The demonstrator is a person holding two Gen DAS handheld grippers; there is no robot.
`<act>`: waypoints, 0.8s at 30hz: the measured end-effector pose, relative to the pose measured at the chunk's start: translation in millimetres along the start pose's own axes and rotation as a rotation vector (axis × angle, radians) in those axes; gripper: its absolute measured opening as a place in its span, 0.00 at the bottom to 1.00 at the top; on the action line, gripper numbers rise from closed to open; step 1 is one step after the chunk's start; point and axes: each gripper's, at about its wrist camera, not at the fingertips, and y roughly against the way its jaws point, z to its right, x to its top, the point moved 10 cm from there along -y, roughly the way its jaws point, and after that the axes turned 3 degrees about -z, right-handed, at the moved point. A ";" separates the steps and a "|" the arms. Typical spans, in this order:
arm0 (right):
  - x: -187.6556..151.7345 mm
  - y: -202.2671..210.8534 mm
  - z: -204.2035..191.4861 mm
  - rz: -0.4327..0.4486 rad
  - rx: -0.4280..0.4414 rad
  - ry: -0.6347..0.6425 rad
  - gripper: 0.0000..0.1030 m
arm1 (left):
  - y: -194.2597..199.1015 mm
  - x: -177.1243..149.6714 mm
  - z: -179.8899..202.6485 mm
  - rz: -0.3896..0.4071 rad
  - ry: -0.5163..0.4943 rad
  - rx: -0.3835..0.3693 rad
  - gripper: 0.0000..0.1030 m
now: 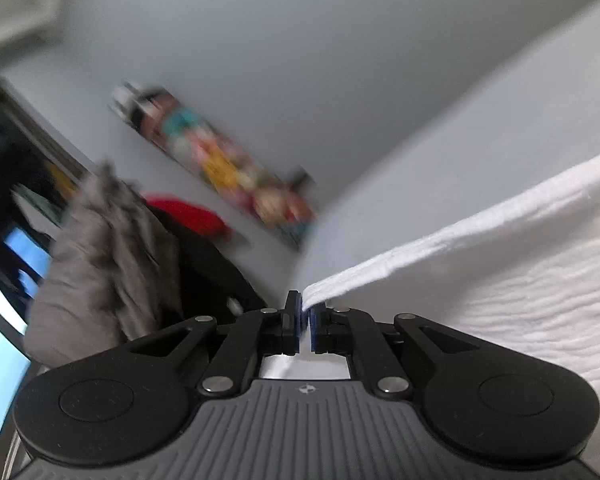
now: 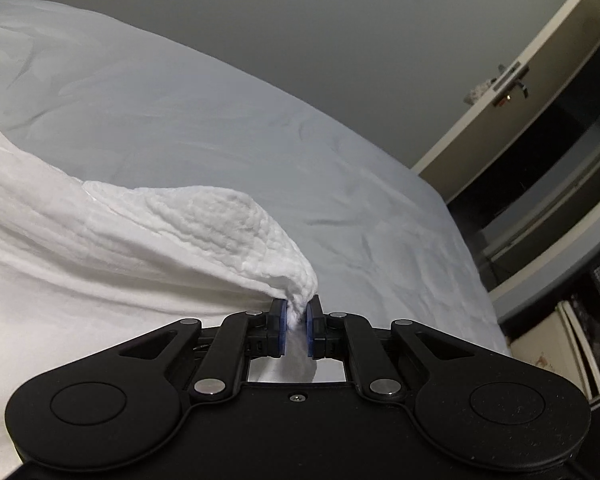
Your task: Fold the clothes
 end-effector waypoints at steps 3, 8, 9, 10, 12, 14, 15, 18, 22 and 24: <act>-4.5 -8.8 -11.3 -0.049 0.038 -0.005 0.08 | -5.4 -13.4 18.5 -0.032 -0.029 -0.061 0.22; -14.1 -4.4 0.9 -0.107 0.089 -0.080 0.33 | 0.9 -27.0 19.5 -0.005 -0.026 -0.136 0.43; -13.7 -1.6 6.2 -0.101 0.104 -0.115 0.38 | 3.1 -29.9 13.8 -0.005 -0.015 -0.151 0.44; -12.6 2.3 13.1 -0.097 0.133 -0.168 0.41 | 2.7 -32.2 8.8 -0.008 -0.007 -0.164 0.45; -17.2 14.5 28.3 -0.106 0.183 -0.261 0.45 | 13.6 -38.7 -4.5 -0.006 0.008 -0.194 0.46; -26.4 26.7 39.4 -0.128 0.203 -0.297 0.45 | 23.8 -42.5 -14.0 0.022 -0.006 -0.210 0.47; -33.1 32.8 43.2 -0.143 0.205 -0.307 0.45 | 32.9 -46.6 -20.5 0.038 -0.017 -0.219 0.47; -53.4 53.8 51.2 -0.188 0.225 -0.349 0.45 | 59.2 -62.6 -33.3 0.052 -0.045 -0.241 0.48; -88.4 85.2 60.6 -0.261 0.314 -0.457 0.45 | 97.9 -84.4 -49.6 0.073 -0.058 -0.317 0.48; -101.9 95.2 55.3 -0.288 0.358 -0.457 0.45 | 126.3 -100.4 -52.5 0.101 -0.081 -0.391 0.48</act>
